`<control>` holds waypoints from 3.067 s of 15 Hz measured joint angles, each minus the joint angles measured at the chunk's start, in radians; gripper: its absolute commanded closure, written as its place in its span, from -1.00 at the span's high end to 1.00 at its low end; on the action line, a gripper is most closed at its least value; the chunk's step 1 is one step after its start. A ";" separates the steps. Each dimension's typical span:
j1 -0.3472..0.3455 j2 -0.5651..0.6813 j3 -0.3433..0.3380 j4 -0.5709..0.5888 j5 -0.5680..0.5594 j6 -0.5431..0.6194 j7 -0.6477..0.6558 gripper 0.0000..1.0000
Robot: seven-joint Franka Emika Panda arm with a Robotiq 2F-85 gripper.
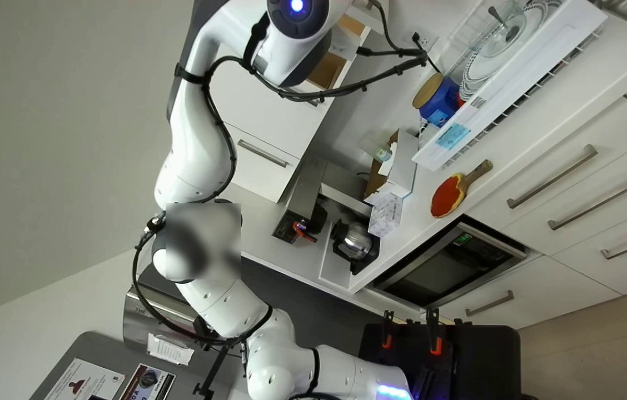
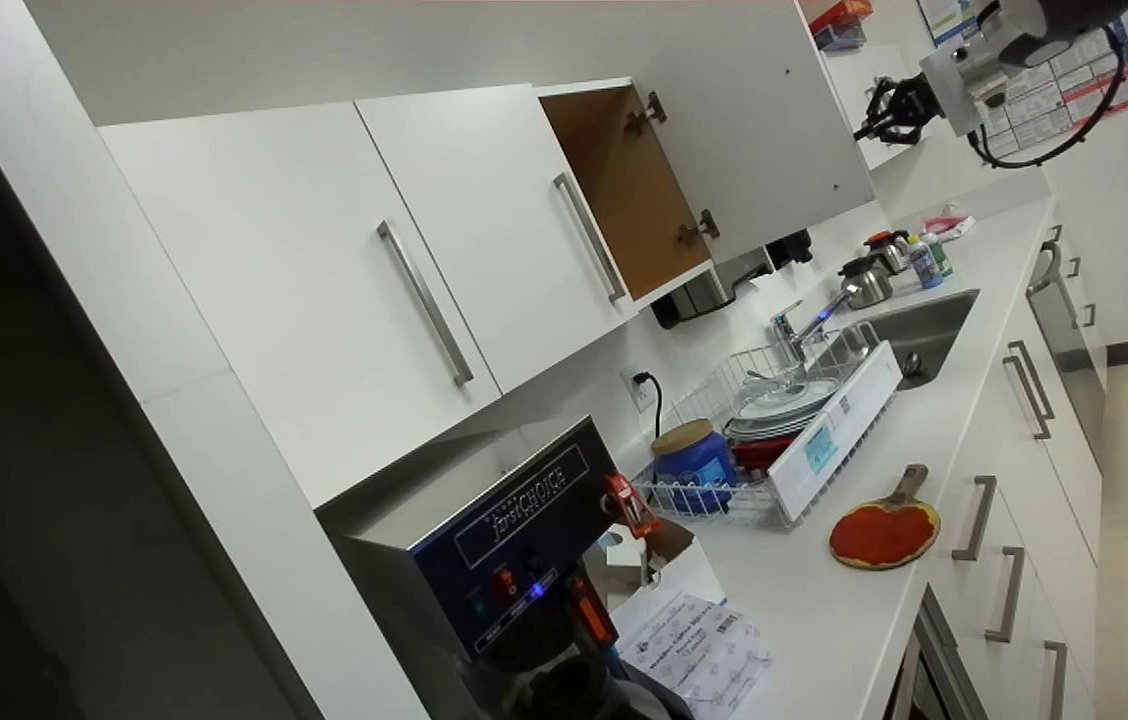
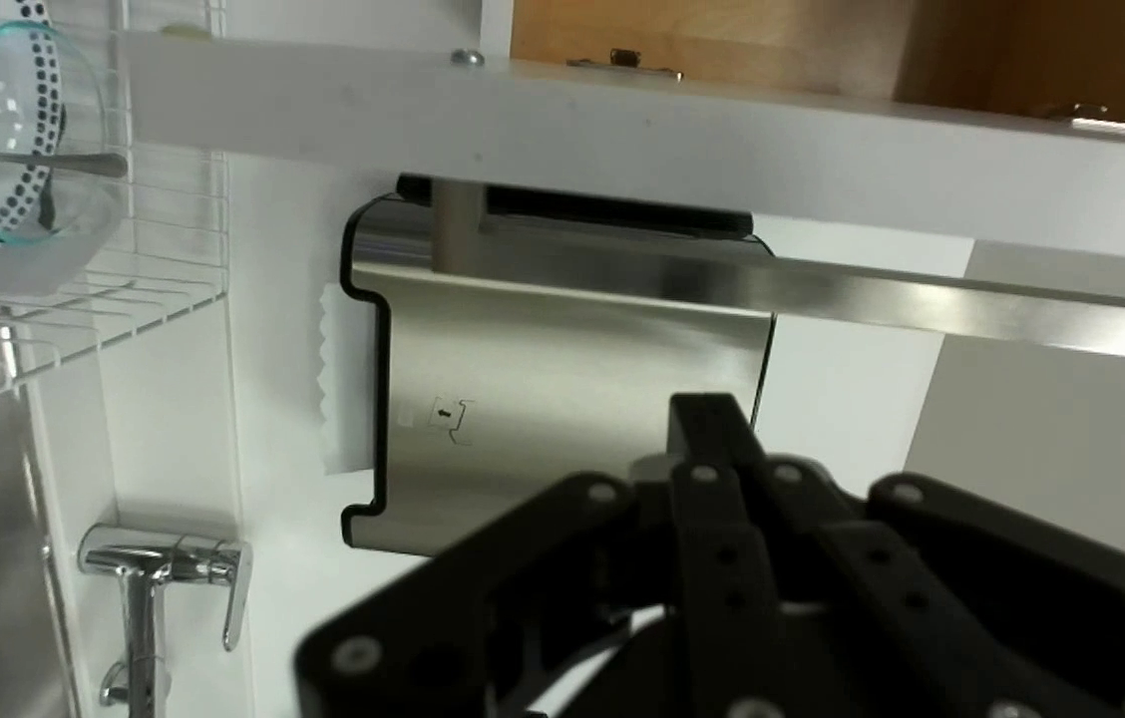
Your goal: Remove the blue object from the bottom shelf, put it in the drawer and then close the drawer
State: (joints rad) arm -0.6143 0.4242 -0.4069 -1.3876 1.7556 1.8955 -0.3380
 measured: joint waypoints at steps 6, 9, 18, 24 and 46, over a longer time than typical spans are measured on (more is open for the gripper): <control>-0.067 0.089 0.073 0.125 -0.005 -0.113 0.134 -1.00; -0.102 0.117 0.099 0.166 -0.018 -0.191 0.201 -1.00; -0.142 0.136 0.162 0.206 -0.102 -0.441 0.327 -1.00; -0.084 0.134 0.208 0.193 -0.133 -0.484 0.316 -1.00; 0.370 -0.106 0.240 -0.206 0.118 0.162 -0.433 -1.00</control>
State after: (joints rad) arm -0.2447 0.3178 -0.1667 -1.5935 1.8732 2.0570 -0.7710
